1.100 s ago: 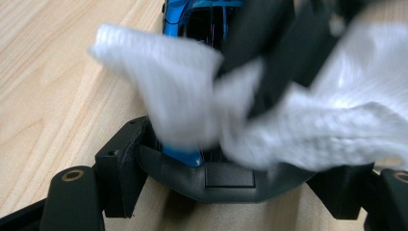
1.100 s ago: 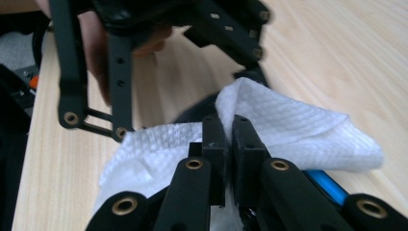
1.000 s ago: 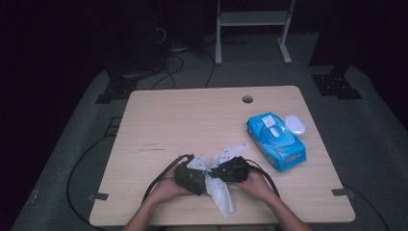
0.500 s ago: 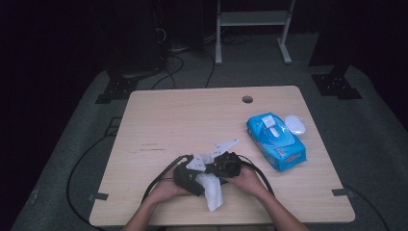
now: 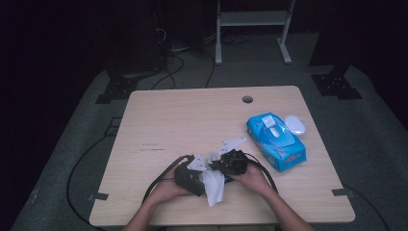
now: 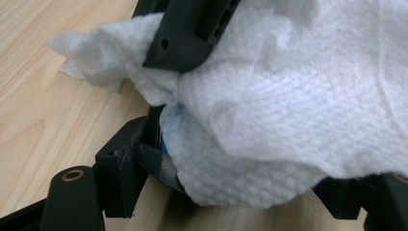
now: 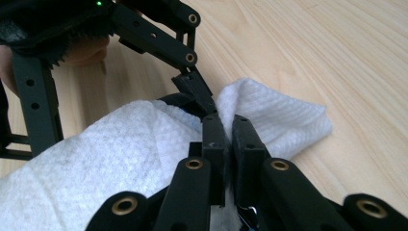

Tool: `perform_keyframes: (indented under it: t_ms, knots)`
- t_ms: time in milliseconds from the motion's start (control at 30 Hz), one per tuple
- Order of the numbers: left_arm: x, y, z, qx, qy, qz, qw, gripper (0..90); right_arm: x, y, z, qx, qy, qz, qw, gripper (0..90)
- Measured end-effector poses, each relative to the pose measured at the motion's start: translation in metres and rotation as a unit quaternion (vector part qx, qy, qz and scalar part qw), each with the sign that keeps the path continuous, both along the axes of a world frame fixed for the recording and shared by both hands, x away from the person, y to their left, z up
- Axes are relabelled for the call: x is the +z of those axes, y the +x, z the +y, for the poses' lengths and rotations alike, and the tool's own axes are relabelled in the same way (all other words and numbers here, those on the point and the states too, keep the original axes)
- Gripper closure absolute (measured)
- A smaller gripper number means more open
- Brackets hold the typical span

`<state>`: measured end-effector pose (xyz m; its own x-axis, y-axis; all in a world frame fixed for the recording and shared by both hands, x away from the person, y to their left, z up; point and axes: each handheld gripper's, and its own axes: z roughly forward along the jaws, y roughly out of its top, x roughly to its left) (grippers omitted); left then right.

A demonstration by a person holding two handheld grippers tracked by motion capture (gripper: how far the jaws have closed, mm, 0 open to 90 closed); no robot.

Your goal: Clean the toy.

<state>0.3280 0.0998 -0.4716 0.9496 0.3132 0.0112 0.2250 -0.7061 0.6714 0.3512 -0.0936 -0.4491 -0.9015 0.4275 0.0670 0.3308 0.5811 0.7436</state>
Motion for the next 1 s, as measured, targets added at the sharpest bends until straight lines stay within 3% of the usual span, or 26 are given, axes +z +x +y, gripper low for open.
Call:
perform_keyframes:
  t_ms: [200, 367, 633, 767, 900, 1000]
  knots:
    - [0.0, 0.0, 0.001, -0.002, 0.0, -0.002, 1.0, 23.9, 0.002, 0.002, -0.016, -0.015, 0.004, 0.002, 0.9999, 85.0]
    - [0.0, -0.001, 0.005, -0.003, 0.004, 0.0, 1.0, 23.9, -0.002, 0.006, -0.04, -0.042, -0.014, 0.003, 0.999, 85.0]
    - [0.0, -0.001, 0.005, -0.005, 0.005, -0.002, 1.0, 23.8, -0.009, 0.001, -0.067, -0.068, -0.003, 0.009, 0.9976, 85.0]
    - [0.0, 0.0, 0.004, -0.006, 0.003, -0.002, 1.0, 23.8, -0.009, 0.001, -0.062, -0.068, 0.006, 0.009, 0.9976, 85.0]
    - [-0.001, 0.0, 0.005, -0.005, 0.0, -0.002, 1.0, 23.8, -0.005, 0.004, -0.04, -0.053, 0.023, 0.01, 0.9983, 84.9]
    - [-0.001, 0.0, 0.006, -0.005, -0.003, 0.001, 1.0, 23.8, -0.004, 0.007, -0.021, -0.038, 0.01, -0.003, 0.9992, 84.9]
